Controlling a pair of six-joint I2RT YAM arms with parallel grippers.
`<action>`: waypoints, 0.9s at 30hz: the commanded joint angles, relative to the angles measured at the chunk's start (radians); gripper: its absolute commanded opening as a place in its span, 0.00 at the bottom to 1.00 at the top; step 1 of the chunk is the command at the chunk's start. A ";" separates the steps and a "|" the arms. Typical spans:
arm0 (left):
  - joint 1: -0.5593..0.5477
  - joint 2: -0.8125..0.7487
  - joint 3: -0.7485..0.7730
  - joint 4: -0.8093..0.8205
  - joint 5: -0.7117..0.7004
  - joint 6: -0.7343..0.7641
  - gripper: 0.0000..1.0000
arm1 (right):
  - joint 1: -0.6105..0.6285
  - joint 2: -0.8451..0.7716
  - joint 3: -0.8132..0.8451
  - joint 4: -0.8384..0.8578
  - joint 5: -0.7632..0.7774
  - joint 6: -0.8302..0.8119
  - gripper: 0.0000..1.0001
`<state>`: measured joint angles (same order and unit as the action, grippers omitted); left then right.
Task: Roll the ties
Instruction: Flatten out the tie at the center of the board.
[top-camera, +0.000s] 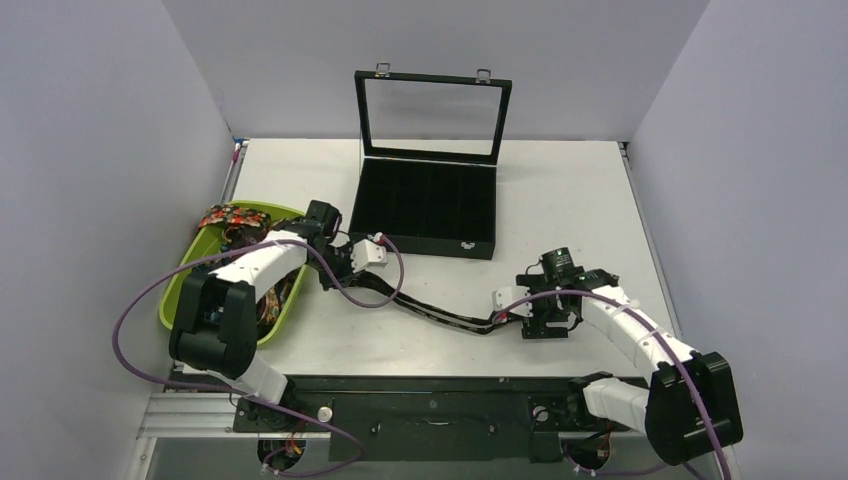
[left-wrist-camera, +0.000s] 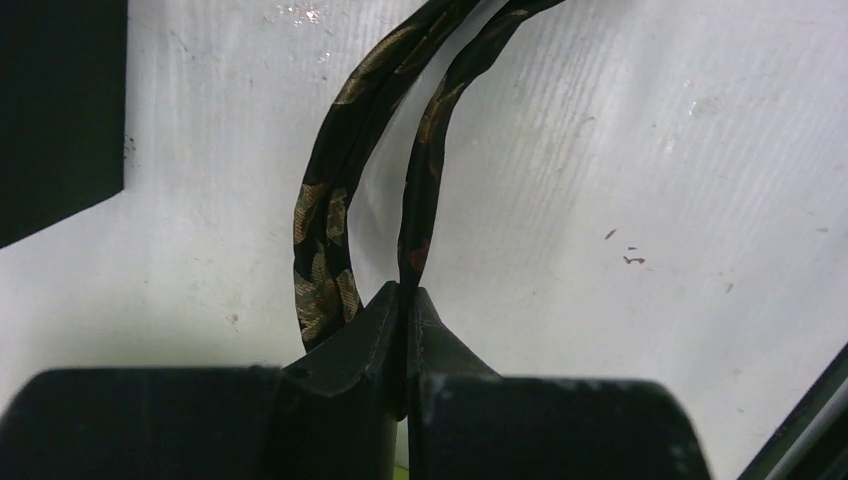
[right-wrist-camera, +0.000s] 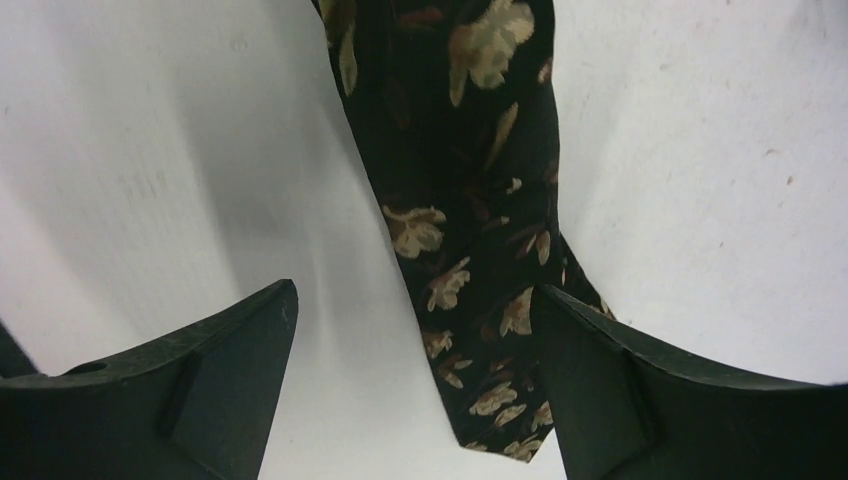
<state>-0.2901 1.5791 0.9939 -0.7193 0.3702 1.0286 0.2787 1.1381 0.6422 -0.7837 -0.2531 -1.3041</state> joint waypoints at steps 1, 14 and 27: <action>0.013 -0.058 -0.011 -0.057 0.045 0.021 0.00 | 0.061 0.035 -0.054 0.188 0.043 0.054 0.79; 0.087 -0.092 -0.013 -0.066 0.069 0.009 0.00 | 0.133 0.226 -0.028 0.333 0.162 0.173 0.38; 0.179 -0.333 -0.094 -0.090 0.176 0.308 0.00 | 0.105 0.378 0.395 -0.633 -0.183 0.275 0.00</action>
<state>-0.1207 1.3346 0.9165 -0.7742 0.4603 1.1847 0.3862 1.5349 0.9638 -0.9974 -0.2340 -1.0508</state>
